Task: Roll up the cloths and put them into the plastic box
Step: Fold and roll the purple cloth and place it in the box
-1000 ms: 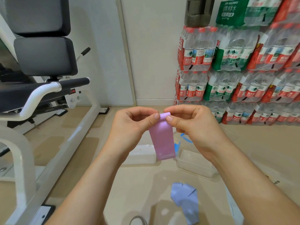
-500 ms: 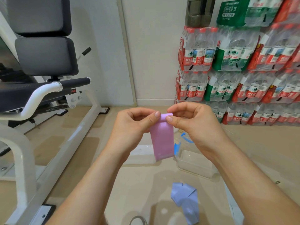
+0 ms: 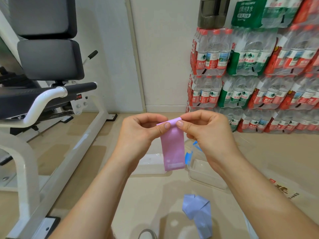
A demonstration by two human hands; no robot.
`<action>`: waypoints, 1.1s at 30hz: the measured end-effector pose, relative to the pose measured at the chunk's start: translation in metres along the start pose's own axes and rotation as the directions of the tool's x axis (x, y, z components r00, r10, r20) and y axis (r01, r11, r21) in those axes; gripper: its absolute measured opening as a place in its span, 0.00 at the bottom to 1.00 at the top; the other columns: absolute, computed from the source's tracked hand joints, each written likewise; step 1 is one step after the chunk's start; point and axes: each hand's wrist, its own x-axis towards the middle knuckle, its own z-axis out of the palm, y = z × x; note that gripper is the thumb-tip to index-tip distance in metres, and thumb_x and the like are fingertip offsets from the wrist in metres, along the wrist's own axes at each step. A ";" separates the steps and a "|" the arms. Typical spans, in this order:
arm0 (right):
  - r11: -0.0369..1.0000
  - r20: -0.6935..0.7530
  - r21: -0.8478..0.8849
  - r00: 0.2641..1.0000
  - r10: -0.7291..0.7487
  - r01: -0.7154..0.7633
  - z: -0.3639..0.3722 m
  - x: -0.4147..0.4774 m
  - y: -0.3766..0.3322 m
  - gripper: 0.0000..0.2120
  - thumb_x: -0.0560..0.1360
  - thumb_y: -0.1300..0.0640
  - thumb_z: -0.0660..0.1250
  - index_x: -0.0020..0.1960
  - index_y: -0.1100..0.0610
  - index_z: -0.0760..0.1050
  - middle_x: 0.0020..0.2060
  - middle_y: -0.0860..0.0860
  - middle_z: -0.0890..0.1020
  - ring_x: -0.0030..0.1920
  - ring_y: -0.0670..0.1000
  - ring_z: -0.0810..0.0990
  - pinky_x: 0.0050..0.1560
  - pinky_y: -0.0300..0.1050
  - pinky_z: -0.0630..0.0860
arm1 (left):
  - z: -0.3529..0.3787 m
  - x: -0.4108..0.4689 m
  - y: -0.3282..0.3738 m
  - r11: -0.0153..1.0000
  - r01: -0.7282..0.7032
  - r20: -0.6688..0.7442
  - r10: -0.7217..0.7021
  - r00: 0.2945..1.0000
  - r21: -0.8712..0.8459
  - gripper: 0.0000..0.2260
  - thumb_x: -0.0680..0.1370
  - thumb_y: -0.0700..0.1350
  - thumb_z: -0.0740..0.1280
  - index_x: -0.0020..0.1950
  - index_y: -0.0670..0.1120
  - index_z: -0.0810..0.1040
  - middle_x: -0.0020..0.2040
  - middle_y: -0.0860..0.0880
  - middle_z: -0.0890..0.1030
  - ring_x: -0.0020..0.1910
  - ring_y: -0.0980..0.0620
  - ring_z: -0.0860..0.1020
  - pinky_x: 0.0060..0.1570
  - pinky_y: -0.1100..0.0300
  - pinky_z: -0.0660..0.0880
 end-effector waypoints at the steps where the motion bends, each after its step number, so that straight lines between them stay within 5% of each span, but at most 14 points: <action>1: 1.000 -0.014 0.001 1.000 -0.006 0.006 0.001 0.000 0.000 0.05 0.69 0.64 0.75 0.41 0.55 0.83 0.33 0.48 0.85 0.31 0.39 0.80 0.33 0.32 0.74 | 0.000 -0.001 0.000 1.000 -0.005 0.009 0.005 1.000 0.008 0.06 0.68 0.38 0.75 0.44 0.42 0.83 0.42 0.42 0.85 0.43 0.48 0.83 0.50 0.55 0.80; 5: 1.000 -0.037 -0.022 0.999 -0.005 0.004 0.001 0.000 0.001 0.09 0.70 0.62 0.74 0.36 0.49 0.84 0.35 0.48 0.86 0.39 0.47 0.84 0.44 0.44 0.81 | 0.004 -0.002 0.000 0.997 -0.049 0.016 0.048 0.999 0.056 0.06 0.69 0.36 0.75 0.43 0.44 0.83 0.38 0.49 0.86 0.38 0.55 0.83 0.40 0.67 0.77; 11: 0.999 0.011 0.033 1.000 0.014 -0.015 0.002 -0.001 -0.001 0.10 0.72 0.64 0.71 0.36 0.52 0.84 0.25 0.44 0.81 0.25 0.41 0.74 0.29 0.33 0.72 | 0.003 -0.001 0.001 0.993 -0.066 -0.034 0.070 0.997 0.099 0.07 0.67 0.34 0.76 0.41 0.44 0.83 0.39 0.48 0.85 0.39 0.55 0.83 0.40 0.66 0.78; 16: 0.997 0.015 0.039 0.998 0.059 -0.059 0.001 0.002 0.001 0.03 0.70 0.62 0.74 0.39 0.56 0.84 0.38 0.57 0.86 0.35 0.50 0.78 0.42 0.49 0.77 | 0.003 -0.002 0.001 0.995 -0.058 -0.017 0.060 0.998 0.079 0.07 0.67 0.34 0.76 0.42 0.43 0.83 0.39 0.48 0.85 0.38 0.55 0.82 0.40 0.66 0.79; 21: 0.993 0.045 0.098 0.997 0.058 -0.062 -0.005 0.003 -0.002 0.05 0.70 0.67 0.72 0.41 0.58 0.82 0.31 0.48 0.84 0.29 0.42 0.79 0.32 0.33 0.74 | 0.004 -0.003 0.002 0.998 -0.029 0.067 0.026 0.997 0.055 0.05 0.72 0.41 0.73 0.47 0.42 0.83 0.42 0.46 0.85 0.41 0.55 0.81 0.45 0.61 0.78; 28: 0.997 0.145 -0.002 0.986 0.082 -0.082 -0.008 0.005 -0.002 0.05 0.71 0.60 0.72 0.47 0.53 0.83 0.40 0.49 0.86 0.39 0.45 0.81 0.39 0.39 0.75 | 0.001 -0.001 0.002 0.999 -0.008 0.012 0.007 1.000 0.051 0.07 0.68 0.38 0.76 0.44 0.43 0.84 0.40 0.46 0.86 0.39 0.54 0.82 0.41 0.67 0.77; 33: 0.993 0.148 -0.113 0.987 0.054 -0.037 -0.008 0.005 -0.001 0.06 0.71 0.60 0.73 0.48 0.54 0.84 0.40 0.51 0.86 0.36 0.41 0.80 0.34 0.32 0.74 | 0.001 -0.001 0.002 0.998 -0.018 0.015 0.017 1.000 0.061 0.07 0.66 0.37 0.77 0.42 0.45 0.84 0.40 0.45 0.85 0.40 0.53 0.82 0.42 0.64 0.78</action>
